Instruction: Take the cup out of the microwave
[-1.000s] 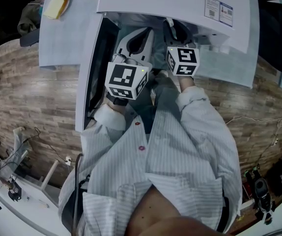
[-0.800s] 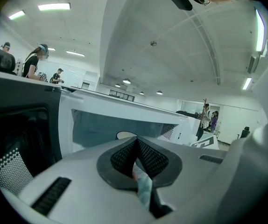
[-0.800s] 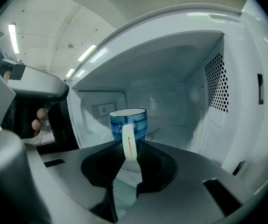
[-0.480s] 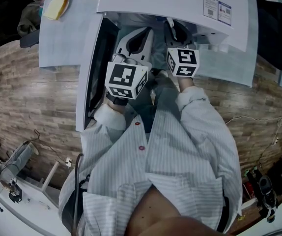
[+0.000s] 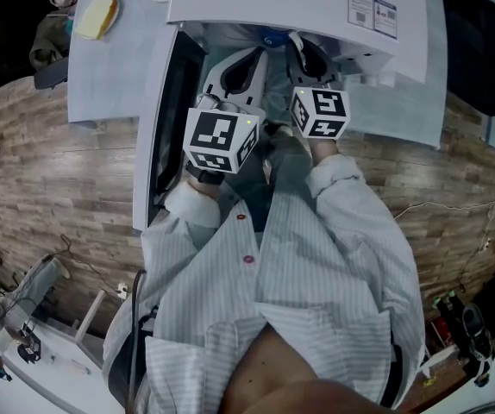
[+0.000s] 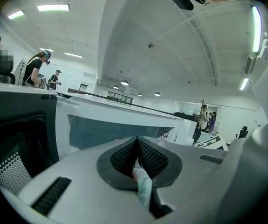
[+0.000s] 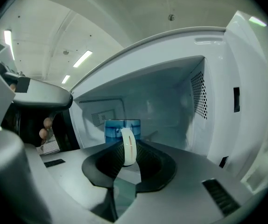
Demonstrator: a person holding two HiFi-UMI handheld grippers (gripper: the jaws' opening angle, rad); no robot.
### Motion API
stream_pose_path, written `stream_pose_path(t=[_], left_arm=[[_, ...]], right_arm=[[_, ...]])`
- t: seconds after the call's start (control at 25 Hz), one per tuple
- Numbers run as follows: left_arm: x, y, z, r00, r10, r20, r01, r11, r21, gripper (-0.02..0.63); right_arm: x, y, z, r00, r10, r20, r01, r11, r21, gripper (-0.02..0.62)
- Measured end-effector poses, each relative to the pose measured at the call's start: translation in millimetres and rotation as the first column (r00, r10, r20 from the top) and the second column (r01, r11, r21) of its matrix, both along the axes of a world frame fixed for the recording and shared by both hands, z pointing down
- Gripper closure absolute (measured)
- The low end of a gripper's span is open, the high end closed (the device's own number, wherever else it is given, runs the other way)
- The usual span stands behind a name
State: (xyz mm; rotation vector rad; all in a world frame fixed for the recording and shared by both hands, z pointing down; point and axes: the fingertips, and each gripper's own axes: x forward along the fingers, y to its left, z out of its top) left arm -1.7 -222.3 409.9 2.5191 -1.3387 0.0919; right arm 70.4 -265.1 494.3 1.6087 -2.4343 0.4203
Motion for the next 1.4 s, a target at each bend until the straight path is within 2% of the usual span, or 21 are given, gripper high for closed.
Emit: stream_pose_path(t=[0.56, 1.04, 1.4], left_arm=[[2, 4, -11, 1.0, 0.004, -0.006, -0.004, 1.0, 0.022, 0.597], [-1, 4, -21, 1.0, -0.005, -0.01, 0.005, 0.999, 0.042, 0.597], [2, 10, -36, 1.0, 0.001, -0.015, 0.0, 0.998, 0.068, 0.597]], right_arm=[[6, 11, -15, 0.997, 0.034, 0.062, -0.034, 0.999, -0.001, 0.512], [3, 29, -26, 0.997, 0.004, 0.081, -0.004, 1.0, 0.0, 0.515], [4, 44, -57, 0.993, -0.018, 0.116, 0.014, 0.999, 0.032, 0.515]])
